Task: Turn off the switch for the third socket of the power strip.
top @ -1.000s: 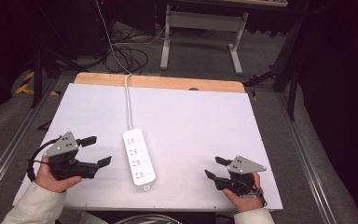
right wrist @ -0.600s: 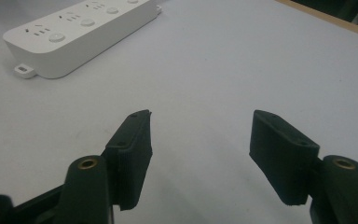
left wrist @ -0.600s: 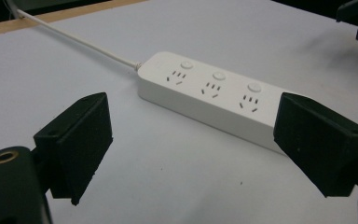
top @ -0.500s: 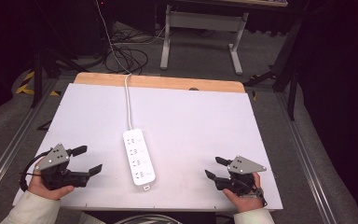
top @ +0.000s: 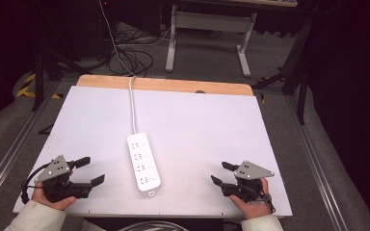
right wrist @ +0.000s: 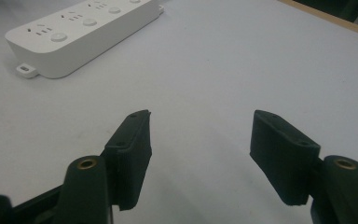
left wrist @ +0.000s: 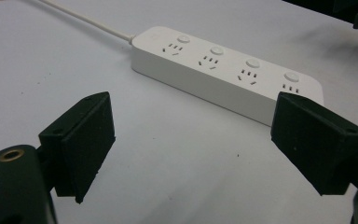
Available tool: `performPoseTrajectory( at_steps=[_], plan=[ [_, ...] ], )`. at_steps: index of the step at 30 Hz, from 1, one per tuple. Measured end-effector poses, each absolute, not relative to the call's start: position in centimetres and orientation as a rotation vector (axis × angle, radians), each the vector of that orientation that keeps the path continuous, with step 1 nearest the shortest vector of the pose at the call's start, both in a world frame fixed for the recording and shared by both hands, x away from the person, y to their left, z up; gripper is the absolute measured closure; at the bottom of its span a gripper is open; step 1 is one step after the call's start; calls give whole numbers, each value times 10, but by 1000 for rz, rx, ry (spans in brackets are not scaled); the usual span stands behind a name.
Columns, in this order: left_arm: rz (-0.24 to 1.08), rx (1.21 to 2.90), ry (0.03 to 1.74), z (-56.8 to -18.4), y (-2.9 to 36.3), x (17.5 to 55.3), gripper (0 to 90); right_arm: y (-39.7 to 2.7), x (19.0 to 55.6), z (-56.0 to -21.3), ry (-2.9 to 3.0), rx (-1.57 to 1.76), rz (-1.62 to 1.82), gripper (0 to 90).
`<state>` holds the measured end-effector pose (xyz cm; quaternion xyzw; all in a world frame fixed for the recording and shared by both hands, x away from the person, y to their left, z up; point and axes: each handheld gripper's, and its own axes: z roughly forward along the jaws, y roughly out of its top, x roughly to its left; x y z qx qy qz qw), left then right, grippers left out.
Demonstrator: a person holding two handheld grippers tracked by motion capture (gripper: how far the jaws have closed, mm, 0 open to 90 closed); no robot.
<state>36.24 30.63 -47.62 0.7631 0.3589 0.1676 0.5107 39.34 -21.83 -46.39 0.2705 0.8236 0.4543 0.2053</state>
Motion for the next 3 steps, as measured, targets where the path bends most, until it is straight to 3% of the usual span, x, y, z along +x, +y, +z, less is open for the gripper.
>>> performPoseTrajectory(
  at_steps=[3],
  plan=[
    [402, 1864, 865, -476, 306, 362, 131, -218, 394, -464, 2297, 757, 1265, 388]
  ],
)
